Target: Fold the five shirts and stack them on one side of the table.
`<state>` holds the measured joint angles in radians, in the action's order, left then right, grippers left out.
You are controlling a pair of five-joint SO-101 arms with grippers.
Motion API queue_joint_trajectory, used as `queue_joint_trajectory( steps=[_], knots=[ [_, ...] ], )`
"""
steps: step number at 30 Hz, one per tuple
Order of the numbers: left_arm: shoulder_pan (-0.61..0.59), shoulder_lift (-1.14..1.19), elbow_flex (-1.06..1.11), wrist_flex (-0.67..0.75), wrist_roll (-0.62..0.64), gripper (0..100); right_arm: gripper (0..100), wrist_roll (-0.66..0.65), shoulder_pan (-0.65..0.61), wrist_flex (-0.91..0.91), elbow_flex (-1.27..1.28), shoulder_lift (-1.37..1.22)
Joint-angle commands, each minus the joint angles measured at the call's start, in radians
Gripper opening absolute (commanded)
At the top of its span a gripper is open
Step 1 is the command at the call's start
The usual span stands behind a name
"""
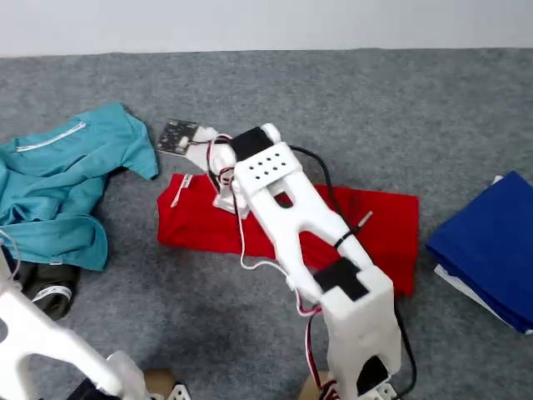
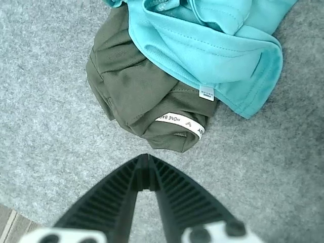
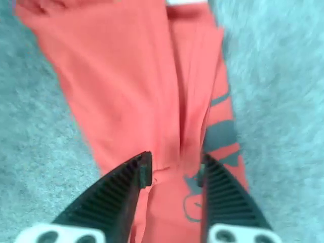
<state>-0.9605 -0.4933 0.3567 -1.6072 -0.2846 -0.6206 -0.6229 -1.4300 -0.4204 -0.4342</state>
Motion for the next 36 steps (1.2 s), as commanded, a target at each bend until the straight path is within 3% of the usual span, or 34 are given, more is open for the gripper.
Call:
queue_joint_trajectory(
  steps=[1, 6, 15, 25, 36],
  knots=[
    [0.008, -0.031, -0.010, 0.011, -0.011, 0, 12.1, 0.012, -0.008, -0.004, -0.052, 0.133],
    [0.152, -0.031, -0.010, 0.011, -0.009, 0, 9.9, 0.041, 0.044, -0.088, -0.052, 0.236],
    [0.615, 0.080, -0.005, 0.126, 0.095, 0, 1.7, 0.203, 0.326, -0.360, -0.049, 0.351],
    [0.956, 0.494, -0.208, 0.196, 0.114, 0, 0.9, 0.272, 0.550, -0.363, 0.137, 0.656],
    [1.238, 0.835, -0.549, 0.091, 0.083, 0, 1.1, 0.272, 0.857, -0.357, 0.520, 1.010]
  ],
)
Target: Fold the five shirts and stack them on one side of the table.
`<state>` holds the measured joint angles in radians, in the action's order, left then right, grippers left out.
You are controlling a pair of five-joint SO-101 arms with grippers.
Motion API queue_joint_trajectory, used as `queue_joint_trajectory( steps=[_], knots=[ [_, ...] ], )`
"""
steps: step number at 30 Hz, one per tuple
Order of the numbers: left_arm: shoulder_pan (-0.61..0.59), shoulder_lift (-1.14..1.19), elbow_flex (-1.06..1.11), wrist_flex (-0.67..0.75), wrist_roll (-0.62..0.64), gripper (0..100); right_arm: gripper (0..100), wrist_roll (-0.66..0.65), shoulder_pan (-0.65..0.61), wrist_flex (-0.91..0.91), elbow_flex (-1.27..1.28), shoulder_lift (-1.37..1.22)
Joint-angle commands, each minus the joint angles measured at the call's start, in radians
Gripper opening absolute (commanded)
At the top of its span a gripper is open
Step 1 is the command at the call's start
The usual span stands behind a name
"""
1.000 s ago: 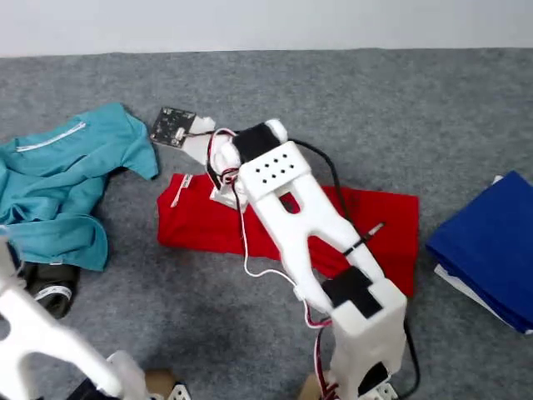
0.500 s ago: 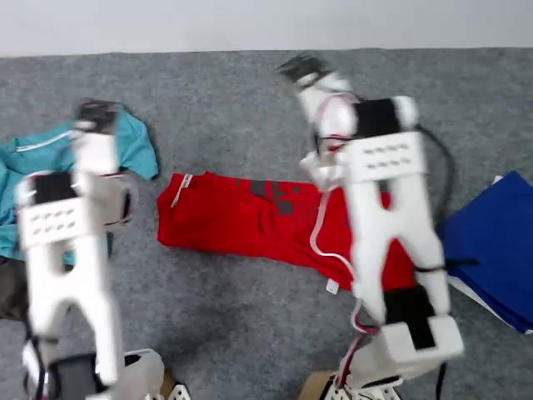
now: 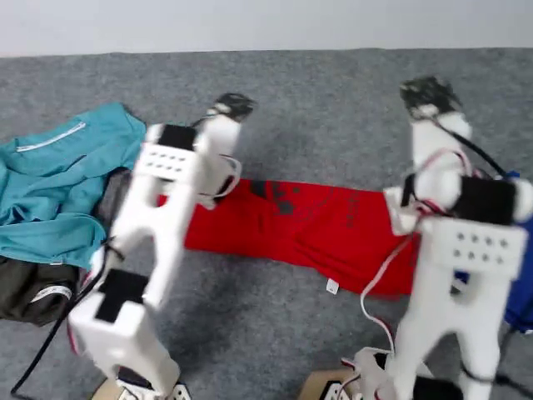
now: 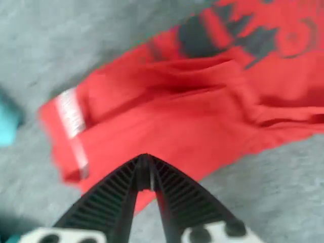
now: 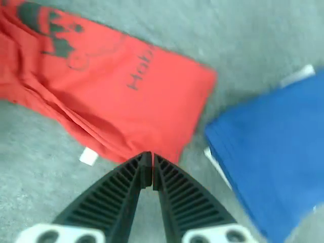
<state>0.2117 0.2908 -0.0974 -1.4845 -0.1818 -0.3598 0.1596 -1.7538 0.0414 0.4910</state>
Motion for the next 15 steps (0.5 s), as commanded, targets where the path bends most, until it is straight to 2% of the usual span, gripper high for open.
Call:
queue_joint_trajectory(
  steps=[1, 5, 15],
  knots=[
    [0.084, 0.084, -0.122, -0.038, -0.025, 0, 1.1, 0.011, 0.097, -0.033, 0.086, 0.105],
    [0.141, 0.216, -0.252, -0.094, -0.048, 0, 1.1, 0.009, 0.154, -0.033, 0.181, 0.177],
    [0.198, 0.500, -0.659, -0.261, -0.072, 0, 1.1, 0.012, 0.183, -0.033, 0.264, 0.278]
  ],
)
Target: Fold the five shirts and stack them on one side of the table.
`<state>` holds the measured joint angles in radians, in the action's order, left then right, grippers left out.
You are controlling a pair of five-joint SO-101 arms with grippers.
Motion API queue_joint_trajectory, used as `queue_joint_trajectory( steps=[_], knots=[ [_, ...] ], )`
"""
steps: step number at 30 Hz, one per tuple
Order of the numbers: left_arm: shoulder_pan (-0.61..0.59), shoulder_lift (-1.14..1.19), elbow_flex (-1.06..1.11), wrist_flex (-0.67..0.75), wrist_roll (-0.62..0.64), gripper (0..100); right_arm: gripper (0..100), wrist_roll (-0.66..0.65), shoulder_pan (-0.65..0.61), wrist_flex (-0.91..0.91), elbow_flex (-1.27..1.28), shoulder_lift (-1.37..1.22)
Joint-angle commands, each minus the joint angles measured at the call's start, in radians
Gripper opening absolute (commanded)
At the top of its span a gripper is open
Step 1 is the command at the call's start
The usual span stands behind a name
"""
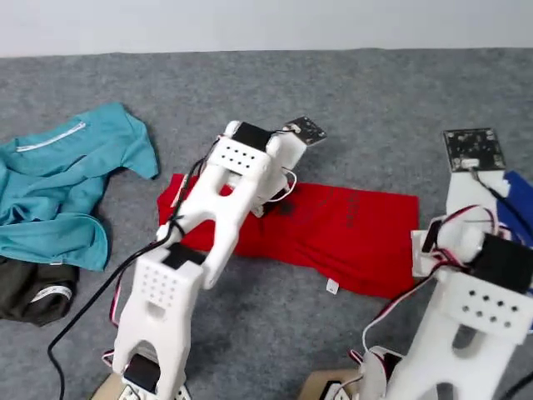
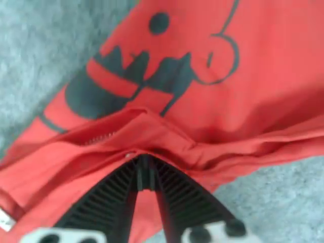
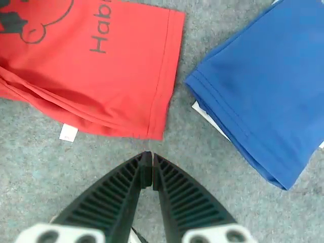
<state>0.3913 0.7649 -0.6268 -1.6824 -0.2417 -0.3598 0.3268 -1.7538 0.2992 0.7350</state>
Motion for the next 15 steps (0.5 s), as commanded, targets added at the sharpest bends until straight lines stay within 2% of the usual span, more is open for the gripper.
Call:
queue_joint_trajectory(
  steps=[1, 6, 15],
  knots=[
    [0.026, 0.043, -0.157, -0.072, -0.012, 0, 1.1, 0.012, 0.016, -0.033, 0.015, 0.042],
    [0.057, 0.075, -0.170, -0.072, -0.012, 0, 1.1, 0.012, 0.016, -0.033, 0.052, 0.076],
    [0.074, 0.064, 0.031, -0.071, -0.012, 0, 1.1, 0.011, 0.016, -0.033, 0.052, 0.125]
  ],
)
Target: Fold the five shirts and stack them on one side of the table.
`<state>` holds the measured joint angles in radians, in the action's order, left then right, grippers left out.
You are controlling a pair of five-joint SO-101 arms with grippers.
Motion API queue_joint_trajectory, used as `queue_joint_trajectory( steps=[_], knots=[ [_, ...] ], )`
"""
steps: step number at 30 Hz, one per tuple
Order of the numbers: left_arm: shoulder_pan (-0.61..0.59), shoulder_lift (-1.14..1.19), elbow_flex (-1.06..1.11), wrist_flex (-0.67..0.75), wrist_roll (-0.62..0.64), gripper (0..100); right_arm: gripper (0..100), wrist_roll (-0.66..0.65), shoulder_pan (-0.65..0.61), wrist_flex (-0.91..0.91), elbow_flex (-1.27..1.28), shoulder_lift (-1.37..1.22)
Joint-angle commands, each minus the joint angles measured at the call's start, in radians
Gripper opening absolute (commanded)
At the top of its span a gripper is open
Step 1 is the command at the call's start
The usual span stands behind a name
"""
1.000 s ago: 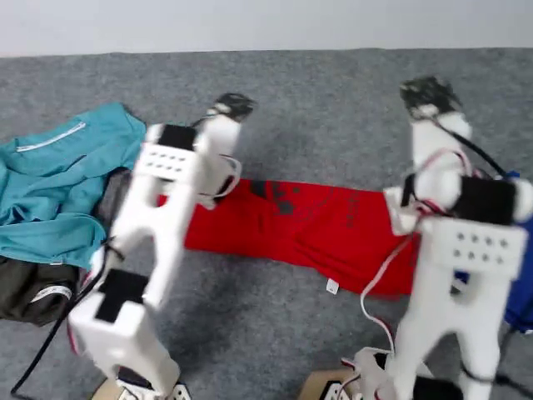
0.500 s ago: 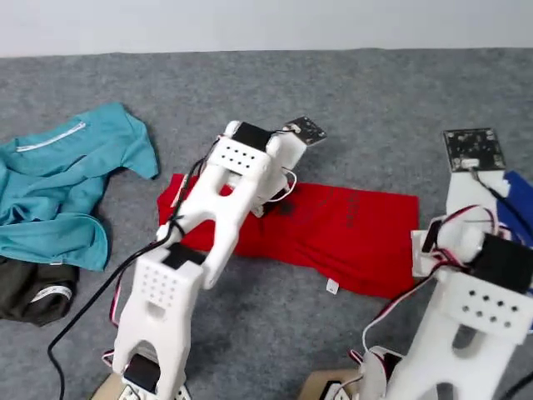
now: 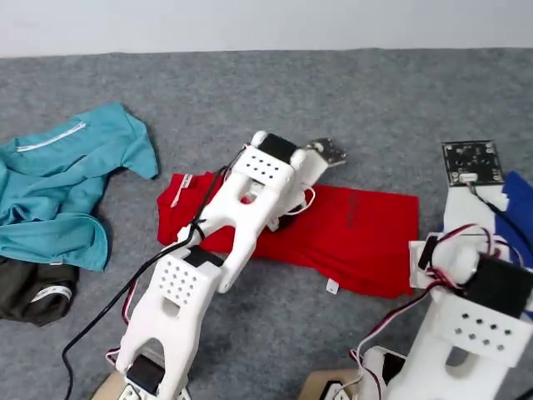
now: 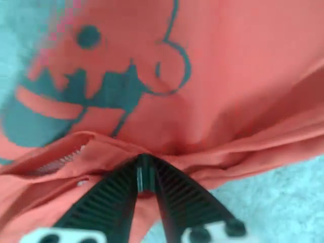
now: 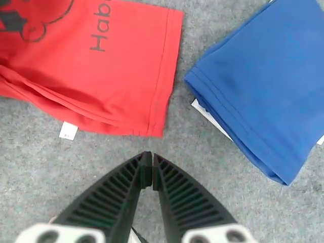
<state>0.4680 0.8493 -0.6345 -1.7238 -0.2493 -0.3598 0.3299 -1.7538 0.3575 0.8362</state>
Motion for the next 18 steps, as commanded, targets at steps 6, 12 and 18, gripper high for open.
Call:
queue_joint_trajectory(
  steps=[6, 12, 18],
  knots=[
    [0.025, -0.020, 0.156, -0.029, -0.005, 0, 1.1, 0.011, 0.013, -0.035, -0.006, 0.030],
    [0.063, -0.052, 0.213, -0.031, -0.002, 0, 1.1, 0.011, 0.013, -0.035, -0.006, 0.030],
    [0.101, -0.189, 0.348, -0.029, -0.002, 0, 1.1, 0.012, 0.013, -0.035, -0.006, 0.030]
  ],
)
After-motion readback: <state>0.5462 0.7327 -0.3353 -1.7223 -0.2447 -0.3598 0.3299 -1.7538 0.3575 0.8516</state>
